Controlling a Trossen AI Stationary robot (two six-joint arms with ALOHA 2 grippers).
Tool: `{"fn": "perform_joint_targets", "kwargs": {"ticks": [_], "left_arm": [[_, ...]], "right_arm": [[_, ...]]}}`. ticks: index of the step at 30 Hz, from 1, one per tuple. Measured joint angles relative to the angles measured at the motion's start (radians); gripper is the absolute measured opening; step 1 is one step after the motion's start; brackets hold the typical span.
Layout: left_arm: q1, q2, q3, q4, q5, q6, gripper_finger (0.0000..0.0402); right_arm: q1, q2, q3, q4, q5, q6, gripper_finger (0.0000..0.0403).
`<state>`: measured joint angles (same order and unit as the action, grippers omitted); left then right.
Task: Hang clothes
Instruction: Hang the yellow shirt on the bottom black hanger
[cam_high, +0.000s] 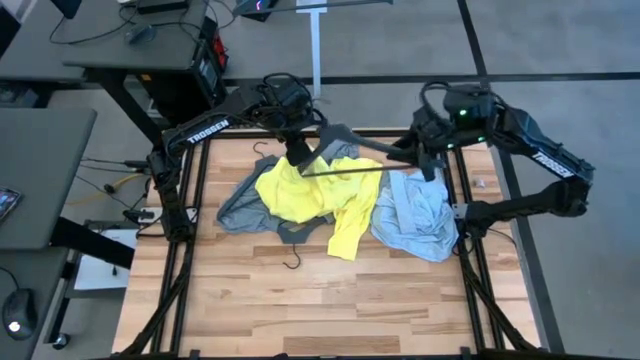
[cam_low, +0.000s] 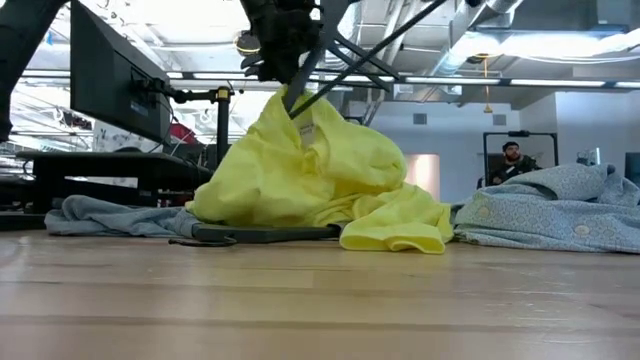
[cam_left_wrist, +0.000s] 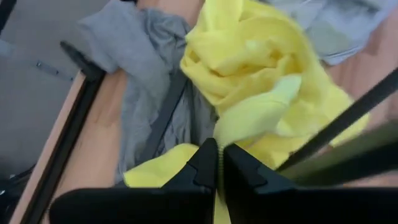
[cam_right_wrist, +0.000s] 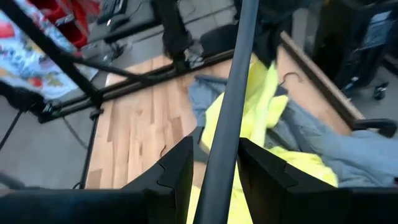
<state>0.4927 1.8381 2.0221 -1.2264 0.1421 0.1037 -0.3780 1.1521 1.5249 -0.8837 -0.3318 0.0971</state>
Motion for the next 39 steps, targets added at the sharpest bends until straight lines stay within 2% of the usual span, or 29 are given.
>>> {"fn": "perform_joint_targets", "kwargs": {"ticks": [5,14,23,29,33,39], "left_arm": [[0.0,0.0,0.112,-0.058,0.066,-0.018,0.0],[0.005,-0.001,0.333,-0.118,0.072,-0.039,0.0],[0.032,-0.017,0.329,-0.103,0.074,-0.047,0.0],[0.053,-0.028,0.329,-0.079,0.092,-0.038,0.0],[0.077,-0.056,0.328,-0.016,0.164,-0.043,0.0],[0.098,-0.08,0.328,0.017,0.179,-0.068,0.0]], "right_arm": [[0.026,0.021,0.001,0.013,0.069,-0.028,0.0104],[0.047,0.048,0.0,0.092,0.146,-0.057,0.0104],[0.066,0.108,-0.018,0.174,0.218,-0.089,0.0104],[0.066,0.131,-0.028,0.252,0.228,-0.095,0.0104],[0.064,0.106,-0.119,0.392,0.241,-0.071,0.0104],[0.075,0.066,-0.311,0.645,0.29,-0.024,0.0102]]}}
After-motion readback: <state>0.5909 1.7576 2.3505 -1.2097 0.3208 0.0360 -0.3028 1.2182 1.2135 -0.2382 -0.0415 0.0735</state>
